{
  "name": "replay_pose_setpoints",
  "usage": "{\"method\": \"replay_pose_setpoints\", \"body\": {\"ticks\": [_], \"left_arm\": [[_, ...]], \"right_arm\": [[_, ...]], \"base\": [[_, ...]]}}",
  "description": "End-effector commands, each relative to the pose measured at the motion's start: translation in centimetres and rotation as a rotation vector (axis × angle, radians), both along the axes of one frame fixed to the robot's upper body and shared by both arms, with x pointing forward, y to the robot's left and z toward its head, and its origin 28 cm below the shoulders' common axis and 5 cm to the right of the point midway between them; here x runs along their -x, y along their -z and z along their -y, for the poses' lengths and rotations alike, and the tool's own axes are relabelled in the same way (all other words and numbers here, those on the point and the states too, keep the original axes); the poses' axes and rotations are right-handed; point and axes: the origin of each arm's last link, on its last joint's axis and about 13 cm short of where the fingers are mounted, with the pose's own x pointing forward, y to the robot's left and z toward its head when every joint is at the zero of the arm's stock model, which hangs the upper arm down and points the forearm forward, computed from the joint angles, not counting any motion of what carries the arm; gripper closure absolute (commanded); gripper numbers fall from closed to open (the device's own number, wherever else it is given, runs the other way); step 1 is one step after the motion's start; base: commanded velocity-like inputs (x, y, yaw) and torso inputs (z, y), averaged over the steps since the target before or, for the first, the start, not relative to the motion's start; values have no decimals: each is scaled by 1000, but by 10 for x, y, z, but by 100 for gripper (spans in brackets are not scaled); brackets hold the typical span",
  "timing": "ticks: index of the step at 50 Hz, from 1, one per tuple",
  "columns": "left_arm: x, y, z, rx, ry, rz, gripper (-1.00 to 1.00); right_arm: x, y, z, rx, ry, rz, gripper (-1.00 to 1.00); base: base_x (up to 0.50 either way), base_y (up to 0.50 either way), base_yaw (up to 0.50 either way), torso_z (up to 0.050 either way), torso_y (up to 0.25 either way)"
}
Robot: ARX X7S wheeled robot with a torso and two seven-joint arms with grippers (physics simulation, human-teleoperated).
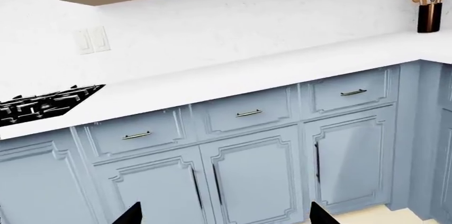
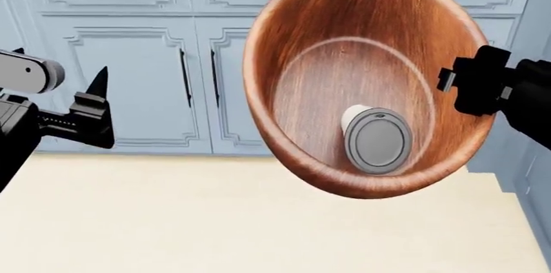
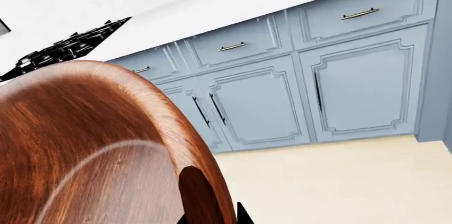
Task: Place the cup inside the bowl on the dining table and move the bowl to any counter.
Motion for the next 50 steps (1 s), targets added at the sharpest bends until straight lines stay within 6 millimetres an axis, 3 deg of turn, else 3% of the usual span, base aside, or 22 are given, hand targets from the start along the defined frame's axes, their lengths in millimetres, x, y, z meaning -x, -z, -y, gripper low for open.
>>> {"method": "replay_pose_setpoints", "body": {"ticks": [1, 27, 38, 43, 50], "left_arm": [[4, -2, 0, -7, 0, 16, -100], [-8, -11, -4, 8, 2, 39, -100], [-7, -2, -14, 37, -7, 29, -100], [-11, 0, -10, 44, 1, 33, -100], [-17, -3, -11, 43, 0, 47, -100]], "right_arm": [[0, -1, -4, -29, -34, 41, 100], [-23, -13, -9, -24, -53, 55, 100], [-32, -22, -14, 7, -72, 37, 100], [-36, -24, -15, 13, -75, 34, 100], [-37, -15, -15, 3, -73, 33, 100]], "base": [[500, -33, 0, 0, 0], [500, -33, 0, 0, 2], [500, -116, 0, 1, 1], [500, -120, 0, 0, 2], [500, -121, 0, 0, 1]]}}
